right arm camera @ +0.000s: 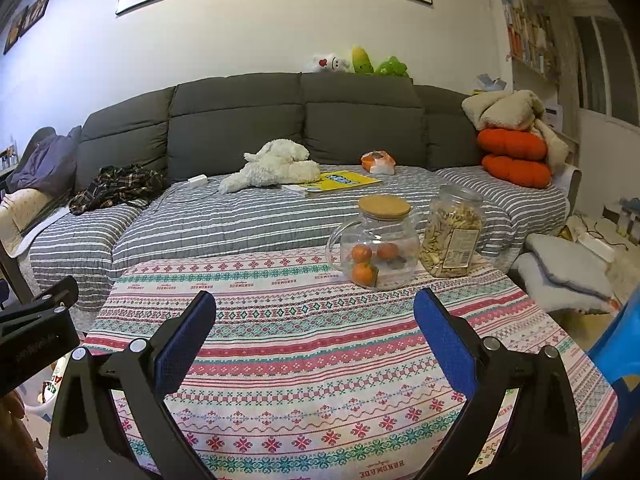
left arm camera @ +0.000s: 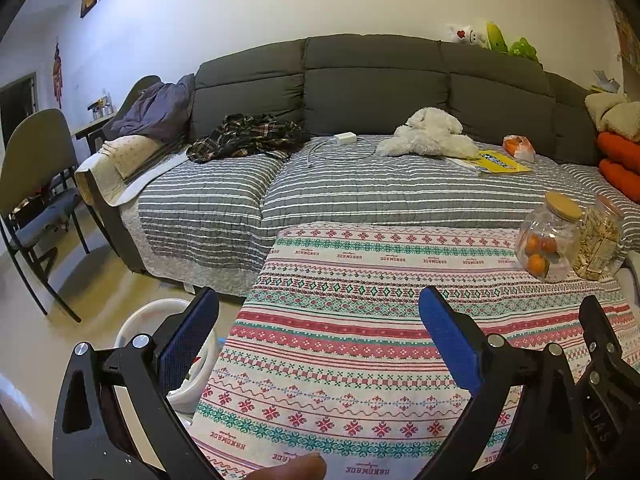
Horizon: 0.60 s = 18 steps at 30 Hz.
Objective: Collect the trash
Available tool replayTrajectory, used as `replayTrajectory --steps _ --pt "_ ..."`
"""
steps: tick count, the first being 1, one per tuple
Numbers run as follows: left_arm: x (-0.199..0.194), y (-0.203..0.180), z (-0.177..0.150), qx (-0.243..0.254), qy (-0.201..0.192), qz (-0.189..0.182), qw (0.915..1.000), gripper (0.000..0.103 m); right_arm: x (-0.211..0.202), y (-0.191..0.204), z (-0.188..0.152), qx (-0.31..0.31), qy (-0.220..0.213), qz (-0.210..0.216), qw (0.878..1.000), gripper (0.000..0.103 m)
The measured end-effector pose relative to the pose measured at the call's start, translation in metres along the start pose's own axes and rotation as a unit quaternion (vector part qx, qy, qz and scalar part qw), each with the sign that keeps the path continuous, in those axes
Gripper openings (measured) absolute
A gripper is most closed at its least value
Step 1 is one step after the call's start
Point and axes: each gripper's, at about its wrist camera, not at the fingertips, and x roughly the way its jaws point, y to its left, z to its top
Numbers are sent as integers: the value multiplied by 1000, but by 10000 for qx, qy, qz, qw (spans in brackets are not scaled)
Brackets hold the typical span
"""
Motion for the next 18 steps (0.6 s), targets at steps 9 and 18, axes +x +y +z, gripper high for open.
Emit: replayTrajectory --steps 9,18 --pt "1 1 0 0 31 15 10000 96 2 3 -1 -2 29 20 10000 96" --pt "3 1 2 -5 85 54 9999 96 2 4 -2 47 50 56 10000 96"
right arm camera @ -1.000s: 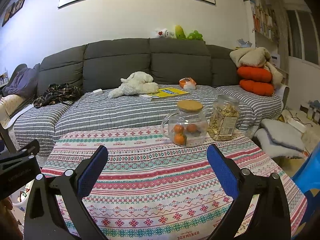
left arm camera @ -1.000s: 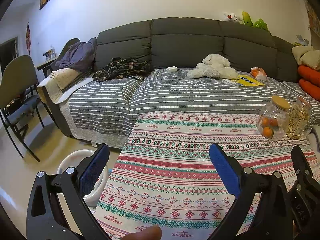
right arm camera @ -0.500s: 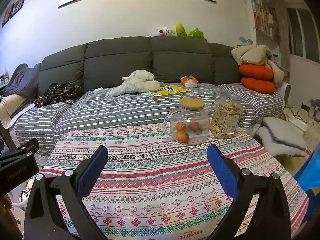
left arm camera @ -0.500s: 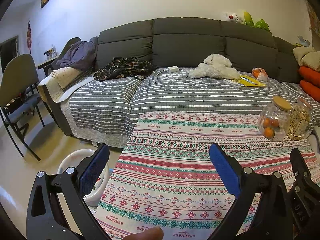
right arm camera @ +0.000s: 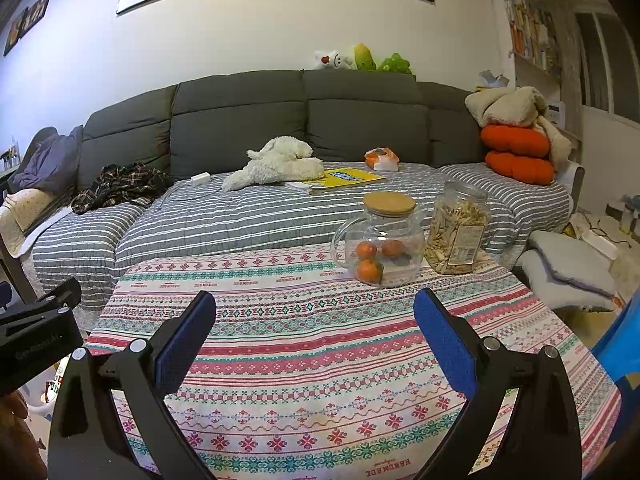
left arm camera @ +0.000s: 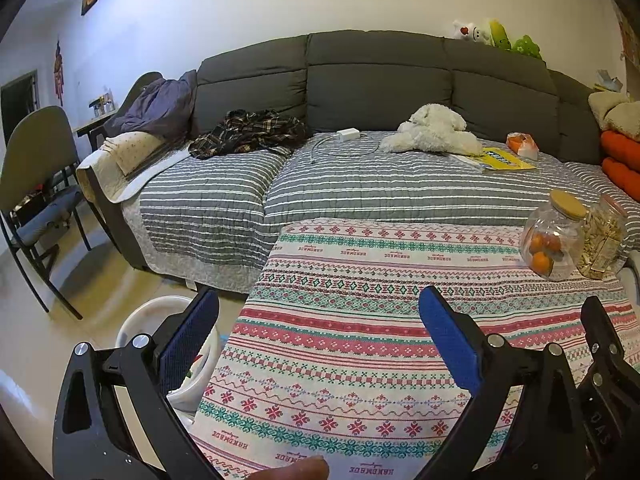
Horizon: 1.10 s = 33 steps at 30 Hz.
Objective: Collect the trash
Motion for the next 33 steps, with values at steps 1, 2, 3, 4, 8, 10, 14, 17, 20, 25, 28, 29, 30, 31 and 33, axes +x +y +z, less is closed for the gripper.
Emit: replayTrajectory --steps 1,2,3,4,8,10,14,17,20,25,28,29,30,31,33 --pt "0 0 0 10 4 3 10000 96 0 0 0 6 3 4 10000 96" --pt "0 0 0 15 6 6 10000 96 0 0 0 7 8 9 10000 96" --pt "0 0 0 19 7 15 10000 96 0 1 0 7 10 13 10000 96" --pt "0 0 0 24 8 19 10000 96 0 1 0 7 12 15 10000 96" --pt "2 -2 0 63 7 51 10000 96 0 1 0 16 12 30 10000 96" --pt "2 -2 0 74 8 56 10000 96 0 1 0 23 9 30 10000 96" --pt "3 -4 0 105 0 70 9999 96 0 1 0 44 20 42 10000 96" --pt "3 -6 -1 131 -15 63 9999 96 0 1 0 43 32 43 10000 96" --pt "3 -7 -1 168 -33 62 9998 96 1 1 0 50 60 53 10000 96" --pt "2 -7 -1 169 -53 51 9998 96 2 0 0 74 77 53 9999 96" --pt "2 -6 -1 162 -58 28 9998 94 2 0 1 61 75 55 9999 96" --pt "2 -6 -2 158 -62 14 9999 93 2 0 1 62 71 57 9999 96" --pt "2 -6 -2 154 -71 4 9999 92 2 0 0 61 65 57 9999 96" --pt "2 -6 -2 152 -89 -18 9998 92 2 1 1 58 57 57 10000 96" --pt "1 -7 -2 167 -123 -69 9998 90 2 0 0 59 47 57 10000 96"
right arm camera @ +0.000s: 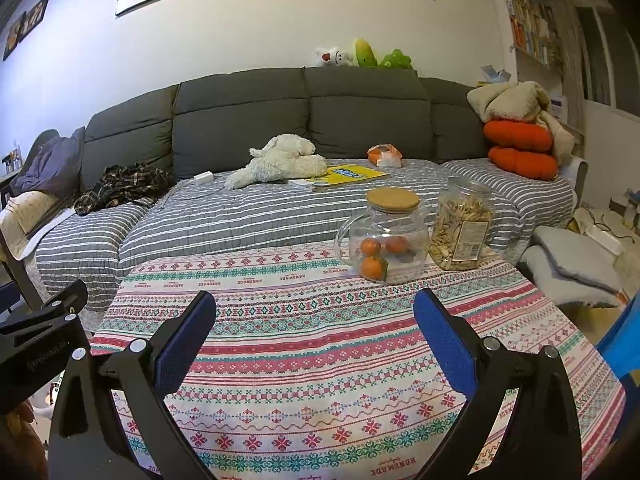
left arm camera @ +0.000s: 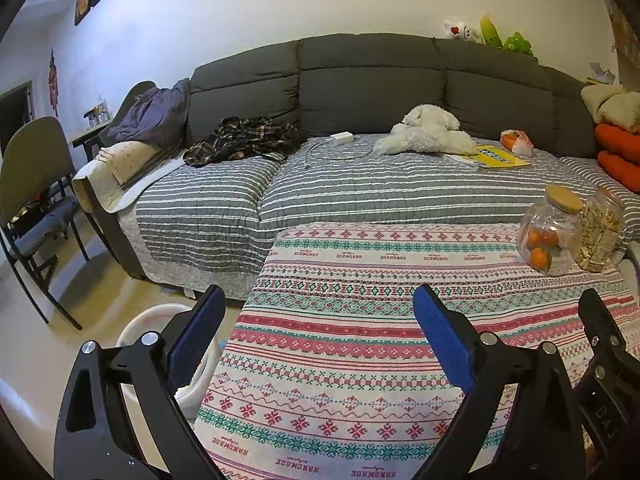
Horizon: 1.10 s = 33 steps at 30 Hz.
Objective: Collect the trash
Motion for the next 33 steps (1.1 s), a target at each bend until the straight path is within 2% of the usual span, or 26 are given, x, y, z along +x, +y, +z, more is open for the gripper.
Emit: replayTrajectory --steps 22,29,33 --pt "-5 -7 -1 101 -144 -169 9997 86 4 1 0 22 24 -128 9999 96" --pt "-8 -3 0 -18 -111 -260 9996 95 3 1 1 94 -30 -162 9998 96" --pt "-8 -4 -1 -1 -124 -182 9998 96 4 0 1 98 -17 -193 9998 96"
